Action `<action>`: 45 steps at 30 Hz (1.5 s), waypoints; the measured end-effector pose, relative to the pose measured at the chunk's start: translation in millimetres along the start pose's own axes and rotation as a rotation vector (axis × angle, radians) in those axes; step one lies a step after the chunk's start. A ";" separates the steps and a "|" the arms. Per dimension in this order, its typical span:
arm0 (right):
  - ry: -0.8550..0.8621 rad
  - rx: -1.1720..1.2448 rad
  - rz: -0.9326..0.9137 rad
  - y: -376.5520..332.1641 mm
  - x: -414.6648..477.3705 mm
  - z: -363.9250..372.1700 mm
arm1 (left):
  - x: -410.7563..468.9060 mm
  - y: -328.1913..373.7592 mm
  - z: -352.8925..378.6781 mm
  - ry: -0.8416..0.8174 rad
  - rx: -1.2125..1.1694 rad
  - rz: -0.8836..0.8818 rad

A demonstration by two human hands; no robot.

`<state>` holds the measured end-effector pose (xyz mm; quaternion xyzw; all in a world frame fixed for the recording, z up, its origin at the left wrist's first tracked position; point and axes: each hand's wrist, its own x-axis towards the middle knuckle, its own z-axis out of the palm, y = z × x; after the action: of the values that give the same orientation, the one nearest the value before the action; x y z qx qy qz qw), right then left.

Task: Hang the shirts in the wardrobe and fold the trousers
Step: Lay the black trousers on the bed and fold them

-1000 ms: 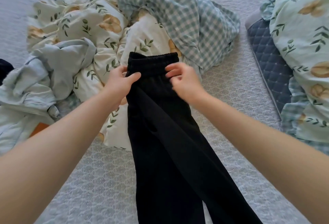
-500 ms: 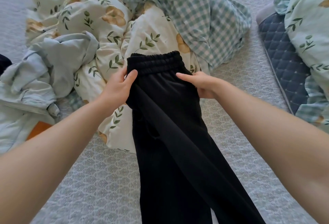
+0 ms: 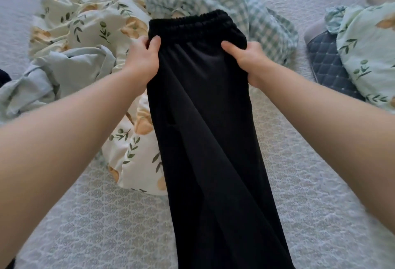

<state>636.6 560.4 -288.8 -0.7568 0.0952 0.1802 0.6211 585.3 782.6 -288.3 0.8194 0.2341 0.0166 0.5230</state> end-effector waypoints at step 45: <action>0.039 -0.443 -0.049 215.3 -178.4 -1.3 | -235.0 -156.6 46.4 0.251 -0.057 -0.257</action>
<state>394.1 499.5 -413.8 -0.8802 0.0465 0.1669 0.4419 331.5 702.8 -393.6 0.7590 0.3997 0.0583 0.5106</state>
